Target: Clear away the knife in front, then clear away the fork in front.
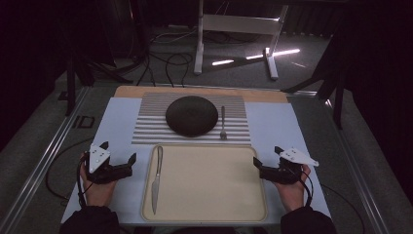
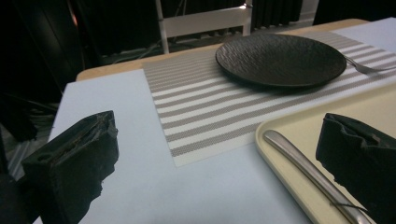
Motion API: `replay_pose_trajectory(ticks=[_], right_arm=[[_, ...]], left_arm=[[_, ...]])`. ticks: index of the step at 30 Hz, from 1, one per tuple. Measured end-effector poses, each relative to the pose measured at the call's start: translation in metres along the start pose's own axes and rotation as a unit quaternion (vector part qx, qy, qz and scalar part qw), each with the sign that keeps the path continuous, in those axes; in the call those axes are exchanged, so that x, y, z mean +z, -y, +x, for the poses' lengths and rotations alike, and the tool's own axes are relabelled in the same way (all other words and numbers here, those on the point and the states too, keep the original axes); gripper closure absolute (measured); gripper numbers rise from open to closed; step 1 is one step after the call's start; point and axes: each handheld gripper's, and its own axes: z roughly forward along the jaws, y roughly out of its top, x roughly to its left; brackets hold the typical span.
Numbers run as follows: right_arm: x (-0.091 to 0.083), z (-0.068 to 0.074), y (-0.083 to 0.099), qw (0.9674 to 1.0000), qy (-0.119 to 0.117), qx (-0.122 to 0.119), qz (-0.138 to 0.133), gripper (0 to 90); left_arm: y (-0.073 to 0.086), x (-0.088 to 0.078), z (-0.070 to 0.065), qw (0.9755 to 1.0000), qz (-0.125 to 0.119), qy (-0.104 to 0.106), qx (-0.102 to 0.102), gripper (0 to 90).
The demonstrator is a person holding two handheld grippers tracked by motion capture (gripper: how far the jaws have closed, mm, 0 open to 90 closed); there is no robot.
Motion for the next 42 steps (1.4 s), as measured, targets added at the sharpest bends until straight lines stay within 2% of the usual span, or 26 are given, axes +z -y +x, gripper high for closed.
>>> replay_pose_trajectory(ticks=[5,15,21,26,31,38,42], right_arm=[[0.008,0.001,-0.012,0.9999,-0.001,0.008,0.011,8.0],[0.027,0.007,-0.036,0.9991,-0.005,0.001,0.041,8.0],[0.041,0.013,-0.050,0.9989,-0.006,0.011,0.044,8.0],[0.053,0.018,-0.061,0.9989,-0.008,0.005,0.046,8.0],[0.063,0.022,-0.074,0.9985,-0.013,0.010,0.053,8.1],[0.076,0.020,-0.091,0.9984,-0.008,0.016,0.054,8.1],[0.091,0.019,-0.098,0.9975,0.000,0.011,0.069,8.0]], left_arm=[[0.000,0.000,0.001,1.0000,-0.001,-0.004,-0.006,0.0],[0.002,-0.002,0.001,0.9999,-0.005,-0.006,-0.010,0.0],[0.001,-0.002,0.000,0.9999,-0.004,-0.008,-0.006,0.0],[0.001,-0.003,0.000,0.9999,-0.004,-0.010,-0.006,0.0],[0.001,-0.004,-0.001,0.9999,-0.008,-0.013,-0.004,0.0],[0.002,-0.005,0.001,0.9999,-0.006,-0.013,-0.006,0.0],[0.003,-0.005,0.001,0.9999,-0.006,-0.013,-0.006,0.0]])
